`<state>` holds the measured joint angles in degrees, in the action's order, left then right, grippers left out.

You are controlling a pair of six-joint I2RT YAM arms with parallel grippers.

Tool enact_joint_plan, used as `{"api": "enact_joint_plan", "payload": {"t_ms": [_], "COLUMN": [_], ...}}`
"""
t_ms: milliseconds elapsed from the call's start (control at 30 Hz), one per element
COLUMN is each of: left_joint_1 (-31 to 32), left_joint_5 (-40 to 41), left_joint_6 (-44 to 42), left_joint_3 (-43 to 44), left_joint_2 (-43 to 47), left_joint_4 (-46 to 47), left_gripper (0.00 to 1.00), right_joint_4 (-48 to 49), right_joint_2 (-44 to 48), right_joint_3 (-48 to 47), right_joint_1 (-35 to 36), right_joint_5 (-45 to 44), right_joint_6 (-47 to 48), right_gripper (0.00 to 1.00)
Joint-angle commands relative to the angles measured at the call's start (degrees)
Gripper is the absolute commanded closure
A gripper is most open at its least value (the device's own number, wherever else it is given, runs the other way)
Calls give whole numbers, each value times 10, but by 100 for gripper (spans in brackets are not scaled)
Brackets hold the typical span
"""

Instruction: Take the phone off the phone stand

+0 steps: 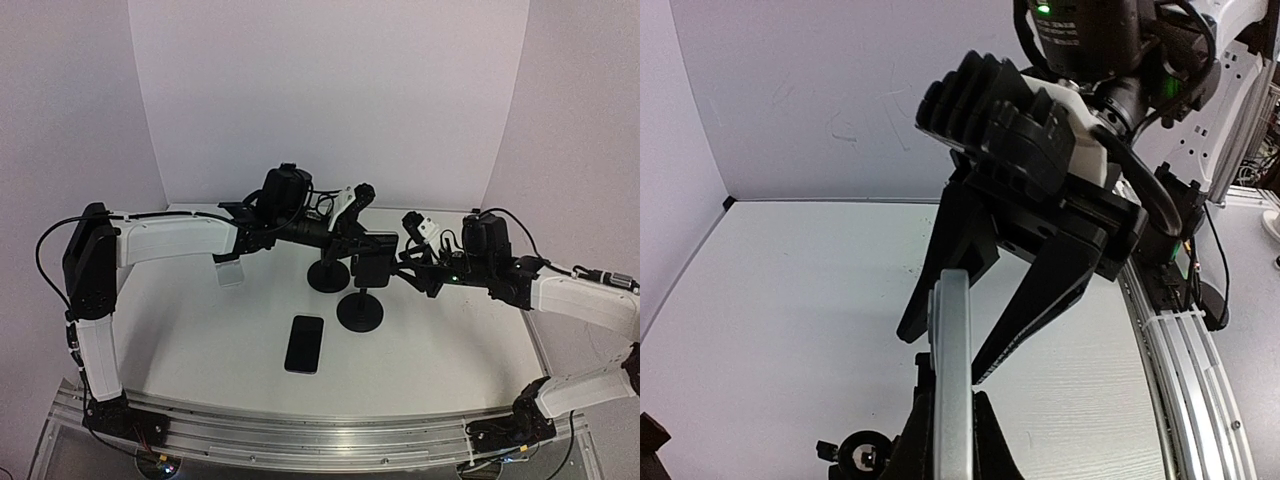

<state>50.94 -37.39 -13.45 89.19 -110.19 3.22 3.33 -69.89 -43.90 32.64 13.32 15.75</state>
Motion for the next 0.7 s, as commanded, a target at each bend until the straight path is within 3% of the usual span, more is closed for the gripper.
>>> {"api": "enact_joint_plan", "payload": {"t_ms": [0,667], "left_joint_1": [-9,-9], "left_joint_5": [45,36], "left_joint_6": [30,36], "left_joint_3": [12,-14], "left_joint_2": [8,16], "left_joint_4": [-53,-41], "left_gripper": [100,100], "right_joint_4": [14,41], "right_joint_2": [5,-23], "right_joint_3": [3,-24], "right_joint_1": [17,46], "right_joint_5": [-82,-133], "right_joint_6": [-38,-106], "right_gripper": [68,85]}}
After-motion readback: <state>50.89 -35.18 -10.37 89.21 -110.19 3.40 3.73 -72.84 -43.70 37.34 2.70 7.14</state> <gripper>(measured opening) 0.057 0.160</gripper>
